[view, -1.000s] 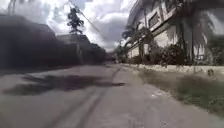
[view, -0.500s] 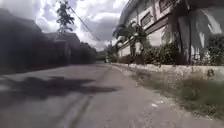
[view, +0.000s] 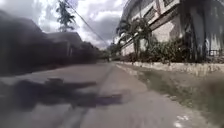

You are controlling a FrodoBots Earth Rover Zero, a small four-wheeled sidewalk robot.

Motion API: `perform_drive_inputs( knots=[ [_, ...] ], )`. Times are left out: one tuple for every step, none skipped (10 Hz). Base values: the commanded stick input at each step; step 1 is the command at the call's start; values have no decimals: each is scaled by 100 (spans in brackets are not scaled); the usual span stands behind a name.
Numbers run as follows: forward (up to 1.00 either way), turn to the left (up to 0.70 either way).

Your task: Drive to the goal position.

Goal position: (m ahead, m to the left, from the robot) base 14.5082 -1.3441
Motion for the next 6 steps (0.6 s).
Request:
perform_drive_inputs(
  knots=[
    [100, 0],
    [100, 0],
    [100, 0],
    [100, 0],
    [100, 0],
    [100, 0]
  ],
)
